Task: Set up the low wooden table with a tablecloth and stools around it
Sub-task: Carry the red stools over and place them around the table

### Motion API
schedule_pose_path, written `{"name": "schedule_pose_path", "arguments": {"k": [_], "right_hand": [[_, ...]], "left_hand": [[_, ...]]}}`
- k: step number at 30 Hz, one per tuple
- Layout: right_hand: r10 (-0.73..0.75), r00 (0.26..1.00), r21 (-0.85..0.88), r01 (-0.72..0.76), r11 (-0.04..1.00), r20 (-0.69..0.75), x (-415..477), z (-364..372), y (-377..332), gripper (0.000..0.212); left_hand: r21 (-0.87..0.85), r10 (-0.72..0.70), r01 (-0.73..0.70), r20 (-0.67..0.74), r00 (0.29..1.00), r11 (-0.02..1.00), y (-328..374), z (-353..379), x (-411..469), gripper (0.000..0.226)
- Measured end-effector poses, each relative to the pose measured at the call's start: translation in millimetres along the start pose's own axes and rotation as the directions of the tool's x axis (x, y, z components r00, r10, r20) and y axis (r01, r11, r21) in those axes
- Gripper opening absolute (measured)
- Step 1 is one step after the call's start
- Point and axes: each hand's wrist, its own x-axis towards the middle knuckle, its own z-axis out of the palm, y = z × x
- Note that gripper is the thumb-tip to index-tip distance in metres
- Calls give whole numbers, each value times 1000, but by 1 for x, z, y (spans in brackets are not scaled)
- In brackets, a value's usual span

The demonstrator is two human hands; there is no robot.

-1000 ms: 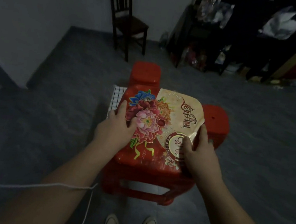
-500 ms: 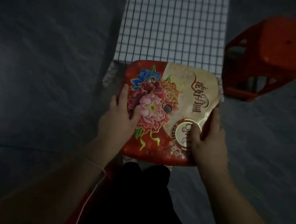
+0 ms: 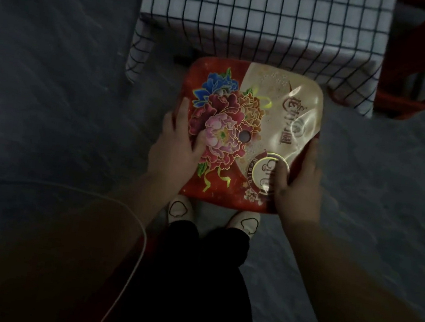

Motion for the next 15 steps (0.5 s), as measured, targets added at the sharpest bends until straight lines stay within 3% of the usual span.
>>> {"name": "schedule_pose_path", "arguments": {"k": [6, 11, 15], "right_hand": [[8, 999, 15, -9, 1000, 31, 19, 32, 29, 81], [22, 999, -76, -20, 997, 34, 19, 42, 34, 79], [91, 989, -186, -69, 980, 116, 19, 30, 19, 78]], "left_hand": [[13, -13, 12, 57, 998, 1000, -16, 31, 19, 73], [99, -32, 25, 69, 997, 995, -22, 43, 21, 73], [221, -93, 66, 114, 989, 973, -12, 35, 18, 74]]}}
